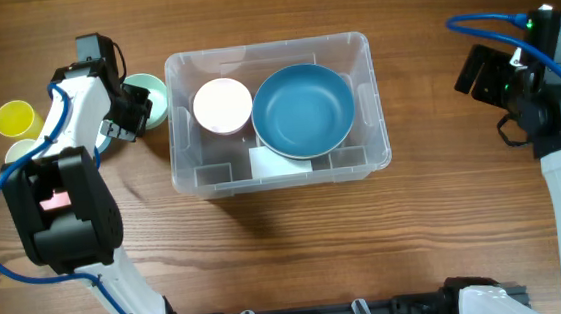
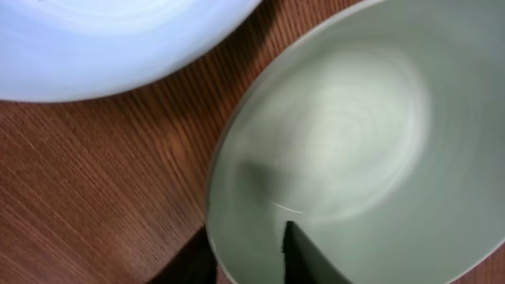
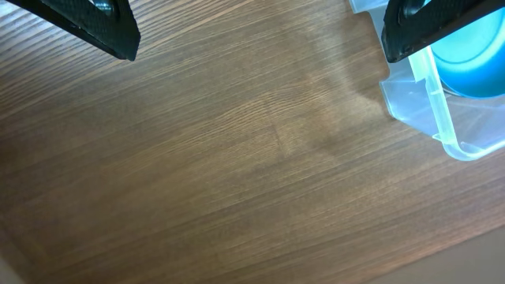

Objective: Pack container
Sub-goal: 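Move the left gripper back to the green cup and pinch its rim, then lift the green cup and carry it over the container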

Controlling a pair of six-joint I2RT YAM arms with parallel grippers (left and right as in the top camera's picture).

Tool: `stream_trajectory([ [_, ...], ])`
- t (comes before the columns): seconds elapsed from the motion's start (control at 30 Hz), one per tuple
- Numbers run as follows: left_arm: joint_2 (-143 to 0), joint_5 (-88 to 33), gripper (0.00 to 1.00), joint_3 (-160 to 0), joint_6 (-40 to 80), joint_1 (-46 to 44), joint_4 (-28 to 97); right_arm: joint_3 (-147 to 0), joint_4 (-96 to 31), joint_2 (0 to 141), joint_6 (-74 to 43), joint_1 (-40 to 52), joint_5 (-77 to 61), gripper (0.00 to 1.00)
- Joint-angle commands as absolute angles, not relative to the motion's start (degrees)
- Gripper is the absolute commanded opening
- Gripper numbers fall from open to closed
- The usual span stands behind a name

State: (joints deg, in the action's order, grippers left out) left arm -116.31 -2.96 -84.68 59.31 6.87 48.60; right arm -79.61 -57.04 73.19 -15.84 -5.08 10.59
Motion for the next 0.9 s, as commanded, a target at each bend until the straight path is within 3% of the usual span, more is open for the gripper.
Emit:
stream_trajectory([
  [0.0, -116.97, -3.64, 0.14, -84.29, 59.20, 7.31, 48.93, -80.25, -57.01, 73.67, -16.67, -5.21, 11.60, 1.00],
  [0.1, -116.97, -3.95, 0.04, -84.31, 59.22, 7.31, 48.82, -80.25, -57.01, 73.67, -16.67, -5.21, 11.60, 1.00],
  [0.47, -112.99, -5.50, 0.04, -84.51, 58.92, 7.90, 44.86, -80.25, -57.01, 73.67, -16.67, -5.21, 11.60, 0.99],
  [0.87, -91.79, 0.78, 0.04, -87.68, 52.14, 6.31, 45.65, -80.25, -57.01, 73.67, -16.64, -5.21, 11.60, 1.00],
])
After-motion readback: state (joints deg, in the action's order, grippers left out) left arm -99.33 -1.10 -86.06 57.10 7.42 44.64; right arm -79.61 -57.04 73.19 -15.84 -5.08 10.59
